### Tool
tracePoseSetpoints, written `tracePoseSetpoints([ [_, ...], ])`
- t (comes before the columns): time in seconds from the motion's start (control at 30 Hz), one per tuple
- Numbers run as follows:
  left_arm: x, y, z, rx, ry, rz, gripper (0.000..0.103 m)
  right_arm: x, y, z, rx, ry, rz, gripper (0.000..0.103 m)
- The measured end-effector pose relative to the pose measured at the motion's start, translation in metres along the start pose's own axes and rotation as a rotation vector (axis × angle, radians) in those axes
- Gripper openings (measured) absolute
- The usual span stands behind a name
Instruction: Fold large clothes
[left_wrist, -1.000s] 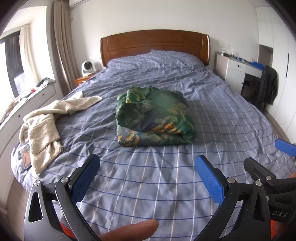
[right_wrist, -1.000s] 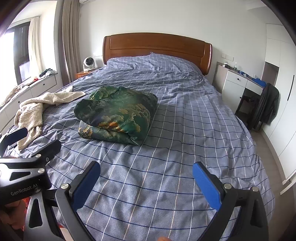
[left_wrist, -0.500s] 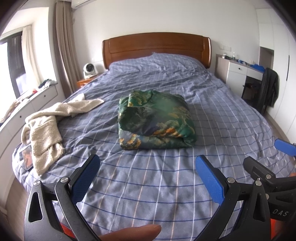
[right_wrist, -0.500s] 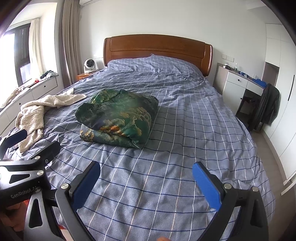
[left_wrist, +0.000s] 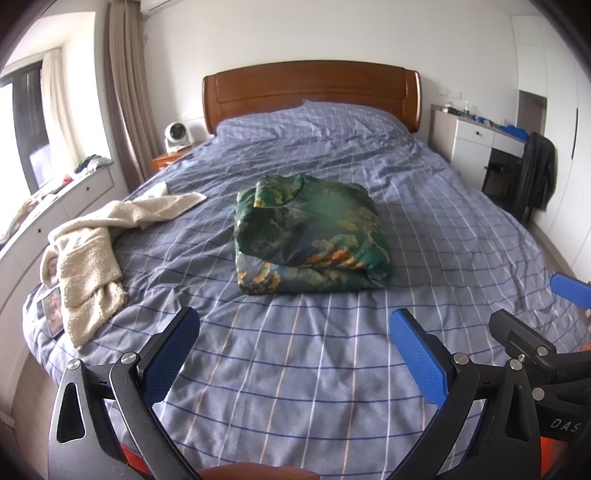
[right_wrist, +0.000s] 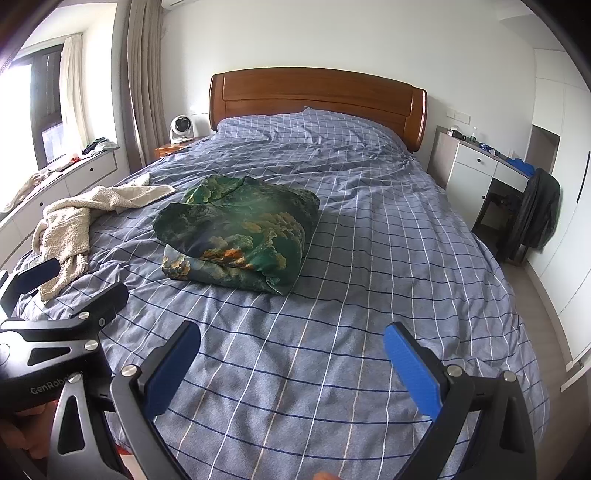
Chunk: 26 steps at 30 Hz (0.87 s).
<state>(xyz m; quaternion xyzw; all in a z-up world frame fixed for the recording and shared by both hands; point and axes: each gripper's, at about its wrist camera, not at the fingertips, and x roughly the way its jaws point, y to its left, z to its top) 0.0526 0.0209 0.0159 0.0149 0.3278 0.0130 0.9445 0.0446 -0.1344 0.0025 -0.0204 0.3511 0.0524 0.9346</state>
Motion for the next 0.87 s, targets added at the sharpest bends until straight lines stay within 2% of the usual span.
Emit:
tracePoseSetpoints([
  [0.57,0.000,0.006,0.006,-0.015,-0.009,0.007,0.102,-0.004,0.000,0.007,-0.021,-0.013,0.011,0.101],
  [0.77,0.002,0.010,0.004,-0.052,0.005,-0.011,0.102,-0.003,0.000,0.004,-0.019,0.007,0.016,0.101],
  [0.87,0.001,0.008,0.004,-0.040,-0.004,0.000,0.102,-0.003,-0.001,0.003,-0.017,0.010,0.015,0.101],
])
